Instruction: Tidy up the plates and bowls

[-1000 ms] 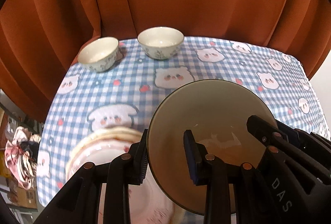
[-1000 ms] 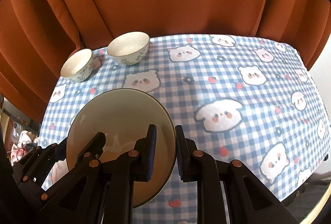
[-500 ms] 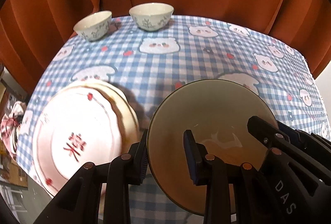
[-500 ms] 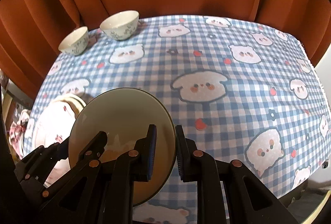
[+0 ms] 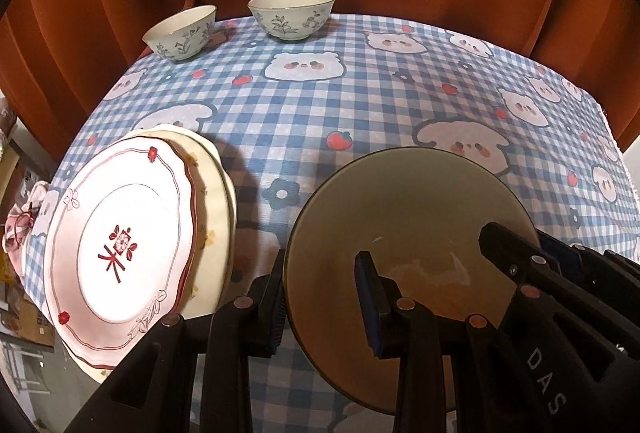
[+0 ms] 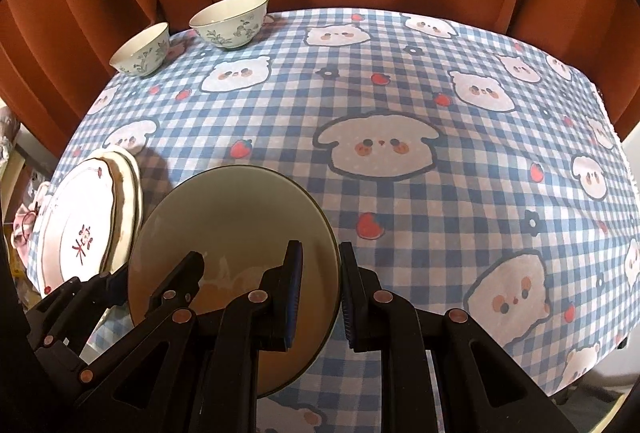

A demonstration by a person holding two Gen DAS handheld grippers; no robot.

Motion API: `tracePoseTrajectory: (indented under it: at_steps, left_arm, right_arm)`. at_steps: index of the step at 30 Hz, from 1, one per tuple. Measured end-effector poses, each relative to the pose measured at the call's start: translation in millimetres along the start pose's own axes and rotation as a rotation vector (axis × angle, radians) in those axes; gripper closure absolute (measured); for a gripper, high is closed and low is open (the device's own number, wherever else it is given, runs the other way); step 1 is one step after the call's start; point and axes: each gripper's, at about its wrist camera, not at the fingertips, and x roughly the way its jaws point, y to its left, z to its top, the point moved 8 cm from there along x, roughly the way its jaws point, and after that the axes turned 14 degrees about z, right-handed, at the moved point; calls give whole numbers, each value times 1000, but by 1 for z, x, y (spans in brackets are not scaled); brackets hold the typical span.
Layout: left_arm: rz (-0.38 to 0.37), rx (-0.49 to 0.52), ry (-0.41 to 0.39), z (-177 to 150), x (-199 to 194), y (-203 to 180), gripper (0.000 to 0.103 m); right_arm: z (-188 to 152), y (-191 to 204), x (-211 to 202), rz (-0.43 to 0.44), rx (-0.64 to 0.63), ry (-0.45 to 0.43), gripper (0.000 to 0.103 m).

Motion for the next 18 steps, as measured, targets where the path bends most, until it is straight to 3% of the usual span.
tracePoseTrajectory:
  at_steps: [7,12,15,16,17,18]
  left_arm:
    - [18,30,9,-2,0,-3,67]
    - [22,18,11,0,1,6,47]
    - [-7,12,7,3,-1,10,43]
    - [-15,12,0,5,-2,11,41]
    - [-19,13,-13,8,-5,13,39]
    - [-30,11,-26,11,-7,15,35]
  right_arm:
    - [-3,-5,2,-5,21,10,82]
    - [-3,-5,2,-22,35,14,81]
    - [-1,-4,-1,-34,40,5,78]
    - [1,-4,-3,-41,39,-3,70]
    - [2,-3,-6,-52,41,-13,53]
    - [4,-3,-11,-69,47,-35,44]
